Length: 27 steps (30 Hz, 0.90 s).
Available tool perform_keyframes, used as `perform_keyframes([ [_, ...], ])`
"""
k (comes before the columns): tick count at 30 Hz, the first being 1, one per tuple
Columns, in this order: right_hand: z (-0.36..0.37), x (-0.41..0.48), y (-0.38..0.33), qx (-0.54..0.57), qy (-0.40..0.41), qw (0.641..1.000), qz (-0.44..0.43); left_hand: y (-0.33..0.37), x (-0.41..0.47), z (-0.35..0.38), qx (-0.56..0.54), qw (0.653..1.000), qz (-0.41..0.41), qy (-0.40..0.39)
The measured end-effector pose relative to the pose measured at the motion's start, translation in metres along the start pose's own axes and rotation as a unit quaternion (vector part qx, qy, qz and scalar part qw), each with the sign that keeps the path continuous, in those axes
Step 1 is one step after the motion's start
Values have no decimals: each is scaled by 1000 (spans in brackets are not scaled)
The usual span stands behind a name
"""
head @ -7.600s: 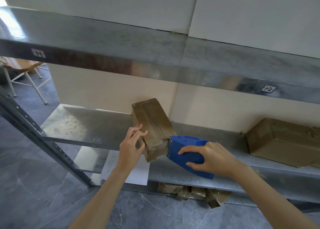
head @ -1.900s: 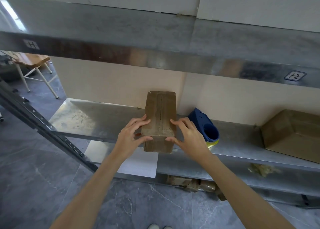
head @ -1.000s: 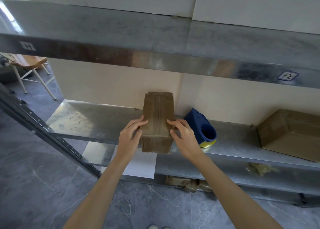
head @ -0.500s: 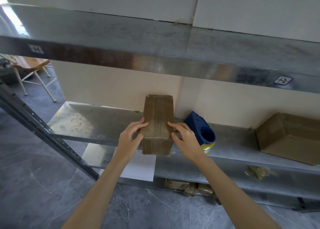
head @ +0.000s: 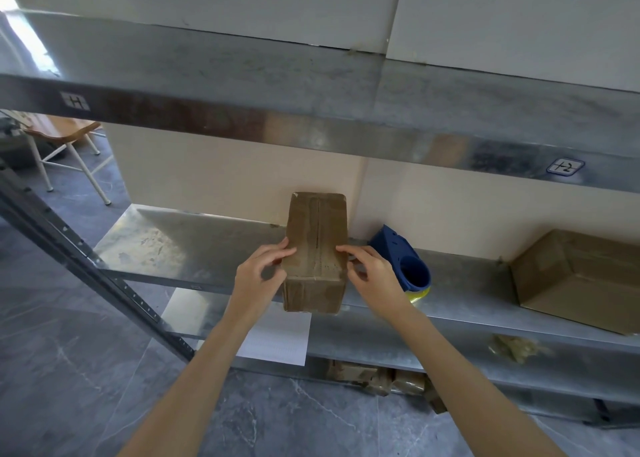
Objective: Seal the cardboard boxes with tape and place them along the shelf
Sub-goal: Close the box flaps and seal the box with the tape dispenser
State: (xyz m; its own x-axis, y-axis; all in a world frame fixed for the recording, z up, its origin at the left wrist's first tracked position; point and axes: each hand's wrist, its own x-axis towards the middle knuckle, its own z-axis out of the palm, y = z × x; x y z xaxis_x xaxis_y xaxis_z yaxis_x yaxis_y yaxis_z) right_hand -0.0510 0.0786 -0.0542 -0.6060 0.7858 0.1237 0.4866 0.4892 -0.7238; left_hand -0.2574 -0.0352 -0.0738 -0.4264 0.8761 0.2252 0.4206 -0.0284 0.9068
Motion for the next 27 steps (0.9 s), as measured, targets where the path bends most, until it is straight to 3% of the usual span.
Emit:
perform_keyframes([
  [16, 2, 3, -1, 7, 34, 999, 18, 14, -1, 10, 36, 997, -3, 74],
  [27, -30, 7, -2, -69, -100, 992, -40, 9, -10, -7, -7, 999, -3, -40],
])
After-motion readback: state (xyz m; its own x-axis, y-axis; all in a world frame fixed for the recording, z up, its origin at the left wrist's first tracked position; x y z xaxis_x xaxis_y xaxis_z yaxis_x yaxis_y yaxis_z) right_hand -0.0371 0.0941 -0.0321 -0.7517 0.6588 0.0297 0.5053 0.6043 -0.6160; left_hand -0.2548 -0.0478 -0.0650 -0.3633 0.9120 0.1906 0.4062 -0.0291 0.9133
